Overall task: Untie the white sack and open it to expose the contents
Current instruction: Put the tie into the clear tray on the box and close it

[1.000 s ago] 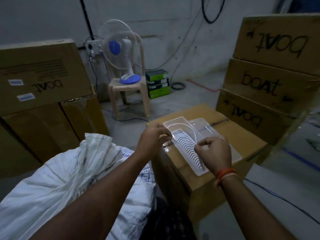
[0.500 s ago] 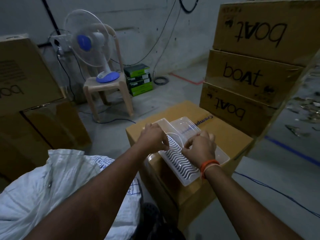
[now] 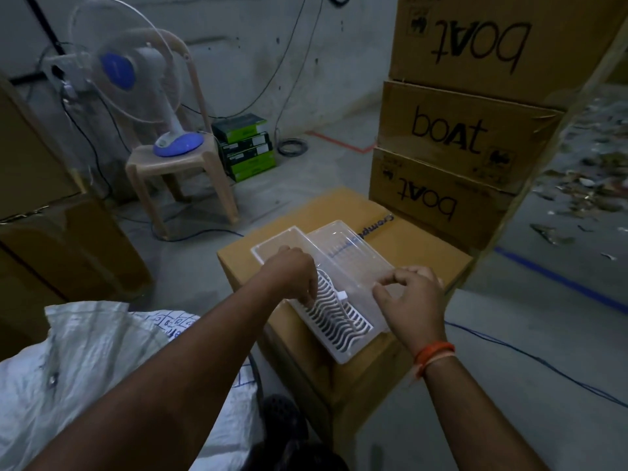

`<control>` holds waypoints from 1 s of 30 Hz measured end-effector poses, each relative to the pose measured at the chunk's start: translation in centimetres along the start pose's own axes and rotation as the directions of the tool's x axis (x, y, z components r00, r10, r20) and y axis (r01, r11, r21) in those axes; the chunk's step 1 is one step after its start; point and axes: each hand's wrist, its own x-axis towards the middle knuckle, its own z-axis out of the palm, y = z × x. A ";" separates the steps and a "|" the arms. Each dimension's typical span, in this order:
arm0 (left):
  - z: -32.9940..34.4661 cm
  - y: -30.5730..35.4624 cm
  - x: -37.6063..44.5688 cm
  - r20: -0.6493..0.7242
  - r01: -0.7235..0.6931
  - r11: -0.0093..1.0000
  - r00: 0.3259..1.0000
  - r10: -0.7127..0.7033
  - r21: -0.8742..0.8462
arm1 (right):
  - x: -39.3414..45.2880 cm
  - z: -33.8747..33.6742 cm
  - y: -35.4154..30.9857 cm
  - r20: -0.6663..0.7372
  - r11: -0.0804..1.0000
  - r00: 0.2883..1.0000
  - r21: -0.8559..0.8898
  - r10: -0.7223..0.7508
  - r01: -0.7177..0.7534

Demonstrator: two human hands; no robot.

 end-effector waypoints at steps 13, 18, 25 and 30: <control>-4.3 0.1 -0.7 -0.224 -0.176 0.893 0.971 0.087 -0.415 | 0.7 0.1 5.9 -0.033 0.910 0.938 0.254 0.346 -0.327; -5.4 0.1 2.9 -0.296 -0.234 0.871 0.949 0.109 -0.431 | 0.7 1.2 7.3 -0.037 0.874 0.913 0.306 0.406 -0.377; -6.2 -0.8 9.4 -0.274 -0.160 0.927 0.959 0.065 -0.340 | 1.4 1.9 7.8 -0.066 0.860 0.894 0.314 0.443 -0.403; -4.7 -1.7 13.5 -0.112 -0.107 0.958 0.991 0.079 -0.266 | 2.0 2.8 8.9 -0.113 0.863 0.884 0.305 0.453 -0.403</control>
